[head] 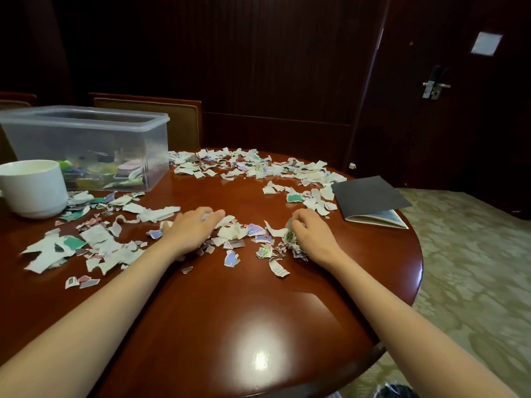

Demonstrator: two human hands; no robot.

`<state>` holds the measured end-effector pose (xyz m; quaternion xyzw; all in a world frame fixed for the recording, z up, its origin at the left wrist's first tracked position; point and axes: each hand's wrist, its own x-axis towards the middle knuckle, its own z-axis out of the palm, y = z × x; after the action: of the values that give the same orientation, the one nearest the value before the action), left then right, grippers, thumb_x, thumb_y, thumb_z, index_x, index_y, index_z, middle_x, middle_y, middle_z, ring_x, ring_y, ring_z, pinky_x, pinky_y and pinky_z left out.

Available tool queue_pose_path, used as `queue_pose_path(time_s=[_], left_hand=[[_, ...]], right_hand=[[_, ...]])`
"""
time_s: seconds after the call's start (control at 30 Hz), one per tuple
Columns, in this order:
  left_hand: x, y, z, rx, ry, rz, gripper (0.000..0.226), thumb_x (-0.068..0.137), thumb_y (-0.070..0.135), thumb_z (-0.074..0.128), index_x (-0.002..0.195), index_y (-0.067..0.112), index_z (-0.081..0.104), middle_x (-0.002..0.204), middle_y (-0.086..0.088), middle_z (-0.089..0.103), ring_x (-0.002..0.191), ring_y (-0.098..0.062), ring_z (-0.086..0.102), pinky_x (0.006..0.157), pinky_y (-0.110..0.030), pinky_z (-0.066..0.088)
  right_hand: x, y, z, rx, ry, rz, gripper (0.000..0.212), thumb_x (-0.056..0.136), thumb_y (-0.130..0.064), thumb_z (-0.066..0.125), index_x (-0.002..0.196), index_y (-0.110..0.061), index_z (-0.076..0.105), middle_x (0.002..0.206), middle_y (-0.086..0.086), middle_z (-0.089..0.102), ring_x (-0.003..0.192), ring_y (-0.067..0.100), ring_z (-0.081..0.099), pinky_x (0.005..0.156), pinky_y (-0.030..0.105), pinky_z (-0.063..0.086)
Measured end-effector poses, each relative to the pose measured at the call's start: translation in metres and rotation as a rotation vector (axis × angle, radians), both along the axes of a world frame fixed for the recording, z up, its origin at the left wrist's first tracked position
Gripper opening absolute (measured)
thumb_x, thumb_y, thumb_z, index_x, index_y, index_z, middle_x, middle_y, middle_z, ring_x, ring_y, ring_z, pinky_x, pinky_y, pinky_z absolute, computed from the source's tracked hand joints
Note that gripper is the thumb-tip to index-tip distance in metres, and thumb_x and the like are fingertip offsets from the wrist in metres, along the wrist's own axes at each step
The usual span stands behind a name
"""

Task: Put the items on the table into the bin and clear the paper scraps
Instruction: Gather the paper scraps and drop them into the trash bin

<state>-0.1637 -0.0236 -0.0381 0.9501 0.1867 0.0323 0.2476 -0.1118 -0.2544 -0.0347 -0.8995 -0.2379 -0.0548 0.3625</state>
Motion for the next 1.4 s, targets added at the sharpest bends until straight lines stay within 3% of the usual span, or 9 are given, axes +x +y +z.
queue_pose_path(time_s=[0.07,0.17,0.3,0.77,0.93,1.03,1.13,1.27,1.4], left_hand=[[0.001,-0.012,0.003,-0.04,-0.049,-0.068,0.063,0.093,0.061,0.02,0.143,0.026,0.032,0.152,0.001,0.031,0.139,-0.022,0.029,0.112,-0.047,0.018],[0.007,-0.028,0.001,-0.074,-0.078,-0.151,0.059,0.094,0.058,0.024,0.142,0.025,0.033,0.152,0.001,0.032,0.139,-0.022,0.03,0.115,-0.047,0.017],[0.014,-0.044,0.0,-0.179,-0.115,-0.222,0.057,0.094,0.057,0.026,0.141,0.026,0.036,0.15,0.001,0.035,0.135,-0.021,0.035,0.112,-0.042,0.027],[0.013,-0.053,0.02,-0.483,-0.336,-0.358,0.053,0.095,0.047,0.039,0.141,0.023,0.032,0.147,-0.002,0.037,0.133,-0.018,0.037,0.098,-0.027,0.03],[-0.02,-0.014,0.036,-0.148,0.129,-0.564,0.141,0.026,0.085,0.064,0.145,0.042,0.002,0.157,0.011,-0.001,0.145,-0.017,0.008,0.113,-0.037,0.02],[-0.033,0.005,0.029,-0.052,0.33,-0.587,0.155,0.012,0.09,0.06,0.144,0.045,-0.011,0.157,0.013,-0.011,0.146,-0.018,-0.001,0.117,-0.04,0.009],[-0.031,0.007,0.015,0.107,0.29,-0.582,0.152,0.013,0.099,0.044,0.144,0.045,-0.01,0.158,0.011,-0.008,0.147,-0.019,-0.005,0.117,-0.047,-0.004],[-0.016,-0.015,0.005,0.061,0.149,-0.597,0.148,0.018,0.099,0.043,0.146,0.042,-0.007,0.158,0.01,-0.001,0.147,-0.016,0.002,0.117,-0.044,-0.005],[-0.001,-0.043,0.006,-0.003,0.064,-0.614,0.125,0.05,0.074,0.069,0.146,0.042,-0.004,0.158,0.009,0.0,0.147,-0.018,0.004,0.118,-0.044,0.001]], right_hand=[[-0.004,-0.003,0.001,0.006,0.096,0.049,0.018,0.085,-0.043,0.048,0.092,-0.026,0.046,0.11,-0.001,0.056,0.102,0.02,0.052,0.101,0.046,0.037],[-0.012,-0.007,0.001,-0.111,0.144,0.161,0.071,0.076,-0.06,0.062,0.134,-0.028,0.035,0.143,-0.004,0.04,0.129,0.018,0.039,0.112,0.044,0.026],[-0.015,-0.001,-0.001,-0.334,0.039,0.201,0.096,0.072,-0.065,0.062,0.148,-0.03,0.015,0.155,-0.008,0.021,0.142,0.014,0.022,0.118,0.047,0.013],[-0.001,0.001,-0.007,-0.26,-0.043,0.115,0.042,0.095,-0.026,0.05,0.135,-0.014,0.044,0.135,0.008,0.046,0.124,0.024,0.042,0.103,0.03,0.032],[0.001,0.003,-0.009,-0.258,-0.051,0.081,0.032,0.097,-0.018,0.044,0.128,-0.011,0.053,0.125,0.01,0.047,0.114,0.024,0.046,0.09,0.021,0.031],[0.002,0.003,-0.007,-0.177,-0.029,0.034,0.034,0.096,-0.014,0.045,0.129,-0.011,0.049,0.126,0.01,0.049,0.112,0.022,0.049,0.084,0.018,0.031],[0.003,0.004,-0.006,-0.073,0.021,0.01,0.034,0.095,-0.011,0.046,0.129,-0.012,0.049,0.127,0.007,0.052,0.099,0.018,0.055,0.083,0.023,0.043],[0.003,0.002,-0.004,0.171,0.174,-0.04,0.032,0.095,-0.009,0.041,0.126,-0.012,0.048,0.101,0.004,0.055,0.053,0.008,0.047,0.044,0.01,0.038],[0.003,-0.001,-0.001,0.331,0.298,-0.084,0.034,0.096,-0.013,0.042,0.13,-0.021,0.041,0.105,0.001,0.05,0.06,0.007,0.047,0.046,0.012,0.041]])
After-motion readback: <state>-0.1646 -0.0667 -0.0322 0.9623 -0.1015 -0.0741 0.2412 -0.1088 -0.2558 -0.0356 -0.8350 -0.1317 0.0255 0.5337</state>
